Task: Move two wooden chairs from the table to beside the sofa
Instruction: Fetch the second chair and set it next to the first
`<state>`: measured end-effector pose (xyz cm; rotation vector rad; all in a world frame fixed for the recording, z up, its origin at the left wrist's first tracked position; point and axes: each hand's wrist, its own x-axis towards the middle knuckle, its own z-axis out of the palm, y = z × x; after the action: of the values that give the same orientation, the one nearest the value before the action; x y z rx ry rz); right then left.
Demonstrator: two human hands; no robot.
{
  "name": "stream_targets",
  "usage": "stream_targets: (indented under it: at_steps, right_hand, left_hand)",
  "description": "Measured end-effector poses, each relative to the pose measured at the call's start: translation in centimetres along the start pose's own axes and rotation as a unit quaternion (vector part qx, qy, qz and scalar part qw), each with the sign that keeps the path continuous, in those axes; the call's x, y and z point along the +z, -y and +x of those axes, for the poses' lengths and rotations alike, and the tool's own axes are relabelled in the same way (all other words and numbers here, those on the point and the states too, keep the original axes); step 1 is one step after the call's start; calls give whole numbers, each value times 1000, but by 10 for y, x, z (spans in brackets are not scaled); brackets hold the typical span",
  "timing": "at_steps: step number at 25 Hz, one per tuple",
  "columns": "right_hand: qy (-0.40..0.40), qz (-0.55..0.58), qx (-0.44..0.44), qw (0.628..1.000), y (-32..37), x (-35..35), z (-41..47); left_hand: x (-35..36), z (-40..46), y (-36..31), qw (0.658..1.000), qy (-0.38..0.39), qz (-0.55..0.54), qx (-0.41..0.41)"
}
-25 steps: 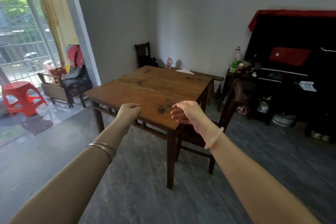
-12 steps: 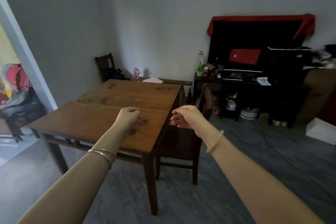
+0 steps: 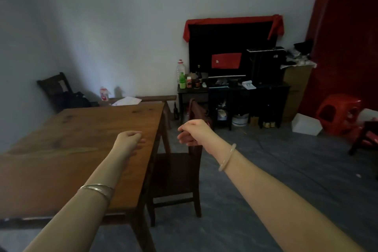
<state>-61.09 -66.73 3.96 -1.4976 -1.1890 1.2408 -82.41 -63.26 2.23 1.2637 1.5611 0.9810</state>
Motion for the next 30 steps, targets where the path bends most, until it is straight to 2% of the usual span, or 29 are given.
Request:
stream_targets:
  at_steps: [7, 20, 30]
  right_hand:
    - [-28, -28, -3, 999, -19, -79, 58]
    - [27, -86, -5, 996, -17, -257, 208]
    - [45, -96, 18, 994, -20, -311, 332]
  left_hand:
    - [83, 46, -17, 1000, 25, -7, -7]
    - [241, 163, -80, 999, 21, -14, -32]
    - [298, 273, -101, 998, 17, 22, -61]
